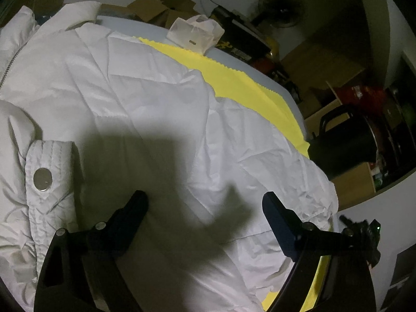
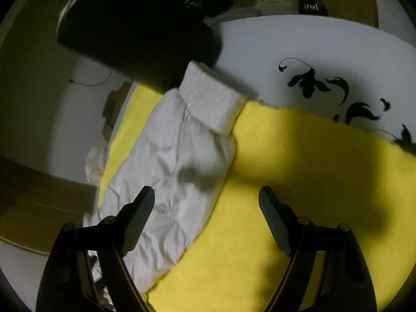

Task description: Fold large clothes

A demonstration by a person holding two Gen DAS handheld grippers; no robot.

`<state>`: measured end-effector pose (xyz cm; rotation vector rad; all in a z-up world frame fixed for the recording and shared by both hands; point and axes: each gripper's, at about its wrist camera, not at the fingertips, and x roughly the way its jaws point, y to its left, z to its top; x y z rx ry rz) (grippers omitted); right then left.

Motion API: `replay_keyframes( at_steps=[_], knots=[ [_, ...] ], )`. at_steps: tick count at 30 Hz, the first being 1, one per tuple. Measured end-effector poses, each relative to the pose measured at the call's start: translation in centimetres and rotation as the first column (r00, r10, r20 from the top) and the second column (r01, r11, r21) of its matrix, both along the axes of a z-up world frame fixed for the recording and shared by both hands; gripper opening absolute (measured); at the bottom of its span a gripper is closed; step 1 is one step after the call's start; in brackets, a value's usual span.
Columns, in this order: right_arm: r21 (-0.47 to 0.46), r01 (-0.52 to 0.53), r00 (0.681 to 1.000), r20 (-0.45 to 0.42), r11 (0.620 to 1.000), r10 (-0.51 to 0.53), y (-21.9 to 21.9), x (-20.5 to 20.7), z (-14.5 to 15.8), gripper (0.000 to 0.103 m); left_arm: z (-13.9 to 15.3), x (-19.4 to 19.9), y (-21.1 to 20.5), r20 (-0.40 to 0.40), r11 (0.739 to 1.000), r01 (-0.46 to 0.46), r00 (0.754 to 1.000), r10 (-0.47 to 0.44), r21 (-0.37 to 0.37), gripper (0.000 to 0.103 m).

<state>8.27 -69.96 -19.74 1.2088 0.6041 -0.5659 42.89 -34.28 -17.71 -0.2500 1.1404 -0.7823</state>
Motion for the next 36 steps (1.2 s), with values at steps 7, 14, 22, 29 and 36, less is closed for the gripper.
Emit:
replay_keyframes(
  at_steps=[7,14,22,29,36],
  knots=[
    [-0.02,-0.016,0.999,0.039,1.0,0.017,-1.5,2.5,0.1,0.082,-0.4,0.3,0.1,-0.02,1.0,-0.005,1.0,0.004,-0.02,0.095],
    [-0.017,-0.03,0.999,0.023,0.999,0.03,-0.9,4.5,0.3,0.083,-0.4,0.2,-0.2,-0.014,1.0,-0.001,1.0,0.0,-0.031,0.095],
    [-0.003,-0.06,0.99,0.131,0.998,0.059,-1.6,1.6,0.0,0.083,-1.1,0.2,-0.6,-0.013,0.998,0.022,1.0,-0.022,-0.053,0.096],
    [0.022,-0.14,0.987,0.076,0.99,0.138,-1.1,3.7,-0.1,0.084,-0.9,0.4,-0.6,-0.032,0.997,0.007,0.999,-0.01,-0.078,0.097],
    [0.0,-0.1,0.995,0.007,0.995,0.1,-0.1,5.8,0.0,0.077,-1.0,1.2,-1.0,-0.049,0.996,0.006,0.999,-0.01,-0.094,0.096]
  ],
)
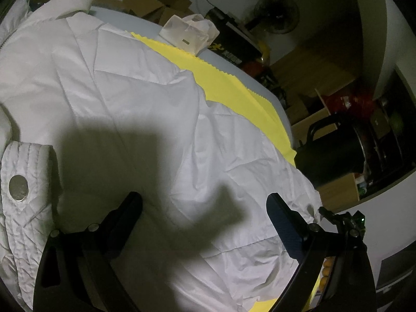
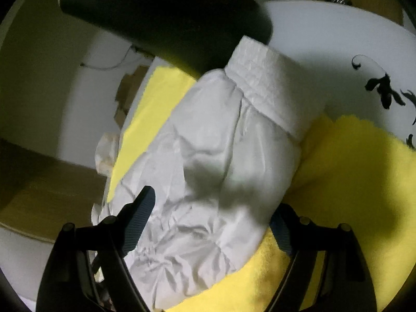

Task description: Fold large clothes

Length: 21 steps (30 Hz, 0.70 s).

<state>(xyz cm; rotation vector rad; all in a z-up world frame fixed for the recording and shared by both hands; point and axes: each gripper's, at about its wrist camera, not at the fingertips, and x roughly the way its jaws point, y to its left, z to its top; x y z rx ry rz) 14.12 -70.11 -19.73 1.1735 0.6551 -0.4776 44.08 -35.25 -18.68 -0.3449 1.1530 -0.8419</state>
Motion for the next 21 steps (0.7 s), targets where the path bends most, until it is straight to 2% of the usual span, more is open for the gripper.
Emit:
replay_keyframes(
  at_steps=[2,3,5,8,13,16,21],
  knots=[
    [-0.014,0.02,0.998,-0.051,1.0,-0.021,-0.1,0.1,-0.1,0.056,-0.1,0.0,-0.1,0.003,1.0,0.008,1.0,-0.008,0.01,0.096],
    [-0.016,0.036,0.996,-0.077,0.999,-0.037,-0.3,0.0,-0.3,0.031,-0.2,0.0,-0.3,0.01,1.0,0.015,1.0,-0.015,0.02,0.096],
    [-0.002,0.039,0.995,-0.086,0.999,-0.039,-0.6,0.0,-0.8,0.018,0.0,-0.2,-0.7,0.03,0.999,0.035,0.999,-0.036,0.042,0.096],
    [-0.025,0.033,0.996,-0.077,0.999,-0.035,-0.4,-0.4,-0.5,0.008,0.0,-0.2,-0.9,0.034,0.998,0.045,0.998,-0.046,0.043,0.096],
    [-0.108,0.045,0.999,-0.005,0.993,-0.046,0.6,-0.3,2.4,0.005,-0.5,0.5,0.2,-0.005,0.999,0.034,0.999,-0.034,-0.04,0.097],
    [-0.193,0.031,0.999,0.036,0.981,-0.025,2.1,0.3,5.5,0.005,-0.4,0.6,0.3,-0.018,0.998,0.029,0.999,-0.03,-0.06,0.097],
    [-0.338,0.01,0.991,0.127,0.941,0.035,5.4,1.0,12.7,0.004,0.0,0.7,0.7,-0.077,0.996,0.003,0.997,-0.009,-0.084,0.096]
  ],
)
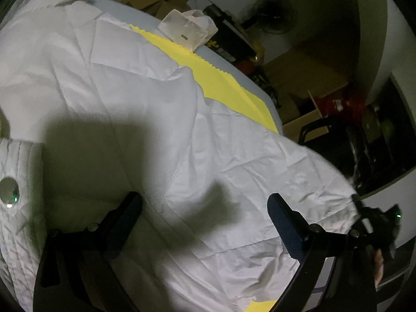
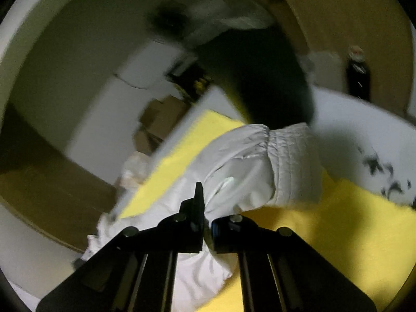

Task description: Fold large clothes

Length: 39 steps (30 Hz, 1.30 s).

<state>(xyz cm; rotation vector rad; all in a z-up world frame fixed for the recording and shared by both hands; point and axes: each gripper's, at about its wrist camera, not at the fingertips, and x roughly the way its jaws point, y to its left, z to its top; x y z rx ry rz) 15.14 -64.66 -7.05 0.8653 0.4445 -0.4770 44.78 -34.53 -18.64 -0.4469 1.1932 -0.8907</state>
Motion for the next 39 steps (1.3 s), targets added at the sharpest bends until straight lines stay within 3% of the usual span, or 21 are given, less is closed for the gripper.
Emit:
replay_keyframes(
  at_steps=[2,6,12,14,17,19,23,27,29,31,34,36,39],
  knots=[
    [-0.045,-0.04,0.999,0.033,0.998,0.041,2.1,1.1,2.9,0.004,1.1,-0.4,1.4,-0.041,0.998,-0.021,0.999,0.018,-0.058,0.096],
    [-0.137,-0.142,0.987,0.06,0.98,0.151,7.8,3.6,7.9,0.004,6.1,-2.7,7.3,0.01,0.99,-0.074,0.997,0.076,-0.121,0.098],
    [-0.247,-0.344,0.934,0.013,0.906,0.358,21.8,10.4,11.7,0.004,11.6,-6.7,26.0,0.043,0.943,-0.318,0.945,0.323,-0.099,0.103],
    [-0.26,-0.423,0.902,-0.026,0.868,0.431,27.0,13.0,11.6,0.004,12.4,-8.3,32.0,0.101,0.915,-0.392,0.911,0.4,-0.09,0.103],
    [-0.297,-0.518,0.853,-0.114,0.802,0.509,35.4,17.1,10.2,0.004,12.4,-11.2,40.8,0.164,0.848,-0.524,0.832,0.529,-0.08,0.103],
    [-0.325,-0.572,0.819,-0.182,0.753,0.544,40.7,19.5,8.2,0.004,11.3,-13.2,45.7,0.143,0.802,-0.59,0.789,0.597,-0.093,0.103],
    [-0.295,-0.69,0.722,-0.344,0.662,0.6,49.8,23.4,0.1,0.004,8.4,-16.0,51.1,0.076,0.745,-0.66,0.742,0.666,-0.095,0.103],
    [-0.204,-0.758,0.641,-0.405,0.619,0.652,53.3,24.1,-7.1,0.011,5.5,-17.6,52.9,0.008,0.739,-0.668,0.741,0.671,-0.09,0.103],
    [-0.2,-0.776,0.619,-0.427,0.599,0.659,53.0,23.8,-8.5,0.027,4.4,-17.9,53.1,-0.025,0.753,-0.651,0.758,0.652,-0.1,0.103],
    [-0.172,-0.802,0.586,-0.404,0.571,0.702,52.3,23.0,-8.3,0.042,3.9,-17.9,53.3,-0.034,0.766,-0.634,0.772,0.634,-0.109,0.103],
    [-0.119,-0.821,0.565,-0.3,0.558,0.769,50.6,21.3,-5.9,0.059,4.0,-18.0,52.5,-0.027,0.778,-0.614,0.787,0.617,-0.133,0.103],
    [-0.126,-0.819,0.573,-0.225,0.56,0.788,48.9,19.8,-3.6,0.067,4.4,-18.1,52.3,-0.017,0.782,-0.607,0.791,0.611,-0.145,0.103],
    [-0.149,-0.759,0.649,-0.238,0.633,0.723,47.2,19.1,-1.9,0.078,5.0,-18.2,52.1,0.002,0.787,-0.597,0.796,0.605,-0.156,0.103]
  ],
)
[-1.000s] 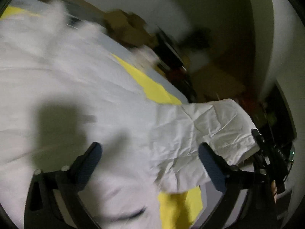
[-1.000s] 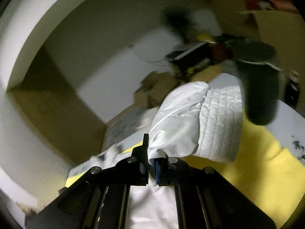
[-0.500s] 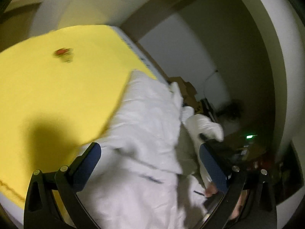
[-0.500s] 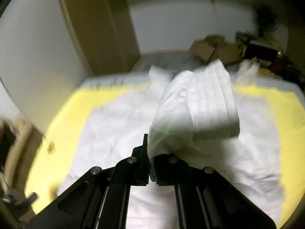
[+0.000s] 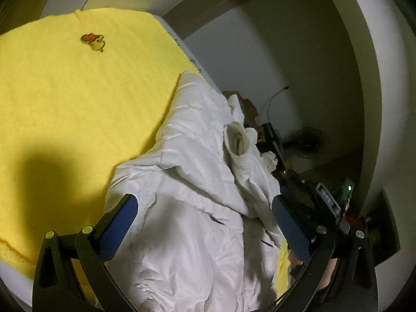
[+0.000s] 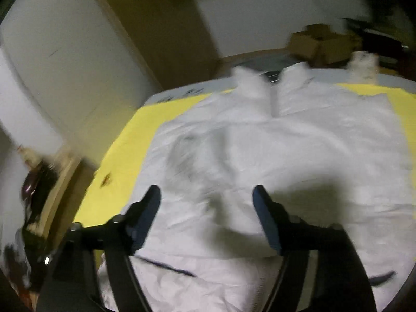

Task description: Fold large clothes

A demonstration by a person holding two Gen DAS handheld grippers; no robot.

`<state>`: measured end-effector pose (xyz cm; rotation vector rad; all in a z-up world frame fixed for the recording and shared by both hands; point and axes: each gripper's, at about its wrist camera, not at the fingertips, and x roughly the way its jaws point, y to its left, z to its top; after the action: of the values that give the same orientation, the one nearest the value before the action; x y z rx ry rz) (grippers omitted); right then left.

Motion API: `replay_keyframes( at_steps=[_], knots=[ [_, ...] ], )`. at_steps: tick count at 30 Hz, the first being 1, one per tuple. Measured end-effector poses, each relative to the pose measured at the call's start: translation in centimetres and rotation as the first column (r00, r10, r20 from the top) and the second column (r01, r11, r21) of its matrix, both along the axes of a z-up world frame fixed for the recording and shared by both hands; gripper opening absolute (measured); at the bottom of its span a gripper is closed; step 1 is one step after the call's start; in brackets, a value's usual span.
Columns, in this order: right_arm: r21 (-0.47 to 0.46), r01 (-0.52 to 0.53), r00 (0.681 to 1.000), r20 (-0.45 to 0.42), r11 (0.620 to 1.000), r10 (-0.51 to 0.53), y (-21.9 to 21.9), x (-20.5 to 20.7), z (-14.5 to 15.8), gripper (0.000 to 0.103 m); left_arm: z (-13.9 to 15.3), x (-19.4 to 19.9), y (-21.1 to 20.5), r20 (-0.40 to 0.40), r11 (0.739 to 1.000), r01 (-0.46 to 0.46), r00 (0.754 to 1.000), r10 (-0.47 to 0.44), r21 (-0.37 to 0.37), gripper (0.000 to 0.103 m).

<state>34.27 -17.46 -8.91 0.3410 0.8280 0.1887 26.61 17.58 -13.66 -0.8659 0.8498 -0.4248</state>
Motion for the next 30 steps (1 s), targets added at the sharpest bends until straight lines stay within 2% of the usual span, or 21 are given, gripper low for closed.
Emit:
replay_keyframes(
  at_steps=[1,2,4,6,7,8,9,10,11,14,15,17,18,20,25,27,30],
  knots=[
    [-0.03,0.02,1.0,-0.008,0.999,-0.02,0.0,0.5,0.2,0.078,0.2,-0.1,0.0,0.006,1.0,0.0,1.0,0.0,0.0,0.103],
    [-0.1,0.027,1.0,-0.013,0.995,-0.029,0.8,1.0,0.3,0.078,0.3,-0.1,0.0,0.009,1.0,0.0,1.0,0.0,0.0,0.103],
    [-0.303,-0.006,1.0,-0.015,0.953,0.002,4.2,3.0,0.0,0.078,0.4,-0.3,0.1,0.01,1.0,-0.002,1.0,0.002,-0.003,0.103],
    [-0.585,-0.055,0.997,0.007,0.809,0.072,9.1,3.9,-1.3,0.077,0.5,-0.9,0.7,0.011,1.0,-0.009,1.0,0.009,-0.002,0.103],
    [-0.696,-0.055,0.996,0.016,0.716,0.092,10.5,4.1,-2.2,0.076,0.4,-1.1,0.9,0.009,1.0,-0.014,1.0,0.014,-0.001,0.103],
    [-0.805,-0.034,0.994,0.035,0.592,0.105,12.6,4.5,-3.4,0.075,0.2,-1.3,1.4,0.003,1.0,-0.025,1.0,0.025,-0.002,0.103],
    [-0.867,-0.019,0.992,0.045,0.497,0.118,14.1,5.0,-4.4,0.073,0.1,-1.5,1.7,-0.001,1.0,-0.03,1.0,0.03,-0.003,0.103],
    [-0.897,-0.02,0.991,0.041,0.441,0.129,15.2,5.6,-5.4,0.058,0.0,-1.6,2.1,-0.006,0.999,-0.037,0.999,0.037,-0.005,0.103],
    [-0.906,-0.027,0.993,0.023,0.422,0.113,15.4,6.5,-6.1,0.052,-0.1,-1.9,2.7,-0.011,0.999,-0.045,0.999,0.045,-0.008,0.103],
    [-0.884,-0.096,0.995,-0.087,0.458,0.04,14.7,8.7,-7.8,0.048,-0.4,-2.4,4.0,-0.013,0.998,-0.062,0.998,0.062,-0.013,0.103],
    [-0.884,-0.103,0.995,-0.097,0.456,0.037,14.4,8.9,-8.2,0.041,-0.4,-2.5,4.4,-0.011,0.998,-0.066,0.998,0.065,-0.014,0.103],
    [-0.877,-0.11,0.994,-0.098,0.467,0.05,14.0,9.0,-8.4,0.0,-0.5,-2.7,5.0,-0.009,0.997,-0.074,0.997,0.073,-0.017,0.103],
    [-0.858,-0.133,0.991,-0.119,0.496,0.06,13.7,9.1,-8.5,0.0,-0.5,-2.8,5.3,-0.009,0.997,-0.076,0.997,0.076,-0.023,0.103],
    [-0.845,-0.13,0.991,-0.114,0.518,0.062,13.8,9.0,-8.2,0.0,-0.5,-2.9,5.6,-0.007,0.997,-0.075,0.997,0.075,-0.033,0.103],
    [-0.783,-0.118,0.992,-0.07,0.611,0.102,14.7,8.0,-5.0,0.0,-0.6,-3.3,6.0,-0.002,0.996,-0.076,0.997,0.076,-0.051,0.103],
    [-0.763,-0.119,0.991,-0.055,0.635,0.119,15.7,7.5,-4.0,0.0,-0.5,-3.4,6.0,0.0,0.996,-0.077,0.997,0.077,-0.051,0.103],
    [-0.738,-0.131,0.989,-0.053,0.662,0.137,17.2,7.6,-4.4,0.0,-0.3,-3.6,5.8,-0.001,0.996,-0.075,0.997,0.075,-0.047,0.103]
  ],
)
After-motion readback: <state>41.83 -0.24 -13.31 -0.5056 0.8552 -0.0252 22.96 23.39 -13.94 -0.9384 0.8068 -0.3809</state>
